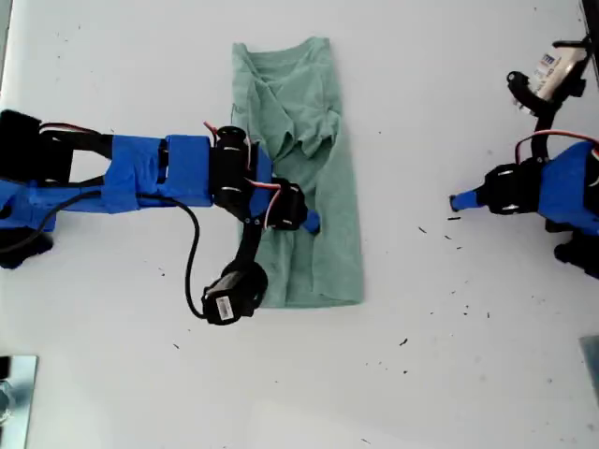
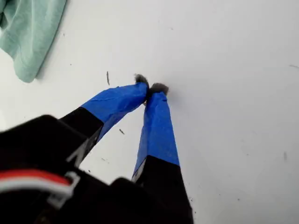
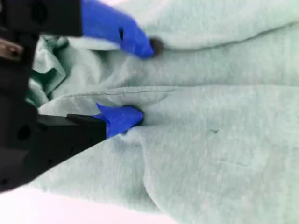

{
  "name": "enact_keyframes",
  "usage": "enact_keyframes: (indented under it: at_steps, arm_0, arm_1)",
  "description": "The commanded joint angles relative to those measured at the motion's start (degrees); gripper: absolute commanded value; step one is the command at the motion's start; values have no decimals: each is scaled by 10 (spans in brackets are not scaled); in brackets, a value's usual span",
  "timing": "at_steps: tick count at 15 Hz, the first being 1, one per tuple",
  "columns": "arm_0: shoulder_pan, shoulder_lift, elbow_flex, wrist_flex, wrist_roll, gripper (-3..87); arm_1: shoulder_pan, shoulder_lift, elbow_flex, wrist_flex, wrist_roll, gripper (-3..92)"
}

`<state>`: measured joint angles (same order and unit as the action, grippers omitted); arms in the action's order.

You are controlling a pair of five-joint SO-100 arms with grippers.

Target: Fold t shirt

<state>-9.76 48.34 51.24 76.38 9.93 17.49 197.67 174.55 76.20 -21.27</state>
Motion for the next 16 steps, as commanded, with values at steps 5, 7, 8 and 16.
enact_keyframes:
  at_steps: [5,7,8,16]
  arm_0:
    - [18,555,344,106,-58,40]
    - [12,783,707,-15,-108,-2]
    - [27,888,854,-90,-143,-2]
    - [27,1419,1346,-231,-203,-3]
  arm_1:
    - [-9,8,22,4,3,25]
    - [-9,8,22,4,3,25]
    - [-9,8,22,5,6,25]
    - [-8,12,25,18,35,25]
